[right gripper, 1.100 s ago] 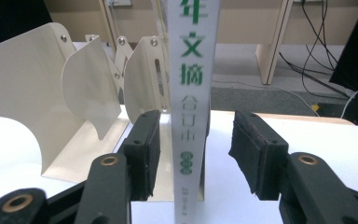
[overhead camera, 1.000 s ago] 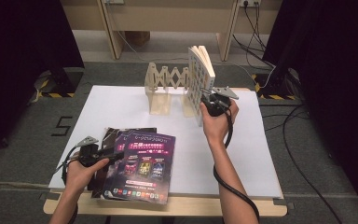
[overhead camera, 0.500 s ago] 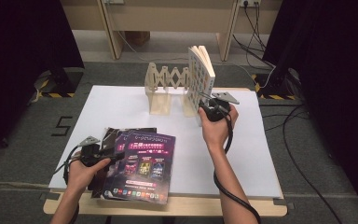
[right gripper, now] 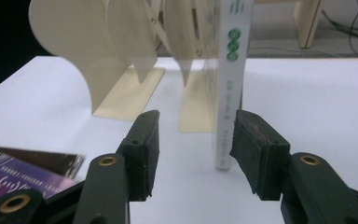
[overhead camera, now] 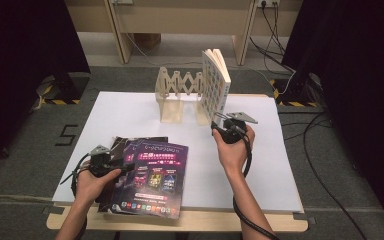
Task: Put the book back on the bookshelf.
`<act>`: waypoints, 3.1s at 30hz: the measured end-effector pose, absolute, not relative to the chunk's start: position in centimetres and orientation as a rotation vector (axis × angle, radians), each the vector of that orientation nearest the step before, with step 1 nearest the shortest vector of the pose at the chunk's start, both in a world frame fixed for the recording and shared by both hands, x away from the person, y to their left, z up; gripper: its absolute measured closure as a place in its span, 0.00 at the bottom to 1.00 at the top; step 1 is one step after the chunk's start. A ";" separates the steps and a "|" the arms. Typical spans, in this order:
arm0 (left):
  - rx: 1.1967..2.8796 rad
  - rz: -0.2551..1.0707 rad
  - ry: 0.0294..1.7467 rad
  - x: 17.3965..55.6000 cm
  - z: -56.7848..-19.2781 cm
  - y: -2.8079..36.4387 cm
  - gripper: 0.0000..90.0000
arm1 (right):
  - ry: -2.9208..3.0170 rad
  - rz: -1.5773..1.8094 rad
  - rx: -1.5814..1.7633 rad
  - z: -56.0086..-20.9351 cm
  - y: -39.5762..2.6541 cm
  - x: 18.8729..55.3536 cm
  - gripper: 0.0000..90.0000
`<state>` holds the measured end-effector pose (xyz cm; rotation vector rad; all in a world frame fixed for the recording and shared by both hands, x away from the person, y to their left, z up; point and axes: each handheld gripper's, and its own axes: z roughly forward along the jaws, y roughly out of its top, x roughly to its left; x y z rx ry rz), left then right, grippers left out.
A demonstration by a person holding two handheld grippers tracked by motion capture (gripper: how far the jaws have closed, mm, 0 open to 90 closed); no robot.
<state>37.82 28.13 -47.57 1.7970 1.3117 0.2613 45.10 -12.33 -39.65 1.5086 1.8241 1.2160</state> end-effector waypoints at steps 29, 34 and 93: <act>1.843 0.207 1.341 39.6 -48.0 26.3 0.52 | 2.342 1.155 1.618 -46.4 -5.4 43.5 0.59; 1.840 0.183 1.342 39.6 -48.0 26.2 0.54 | 2.383 1.154 1.627 -47.2 -4.7 43.4 0.59; 1.743 -0.005 1.333 37.7 -48.3 27.7 0.88 | 2.405 1.241 1.773 -48.2 -3.2 46.8 0.51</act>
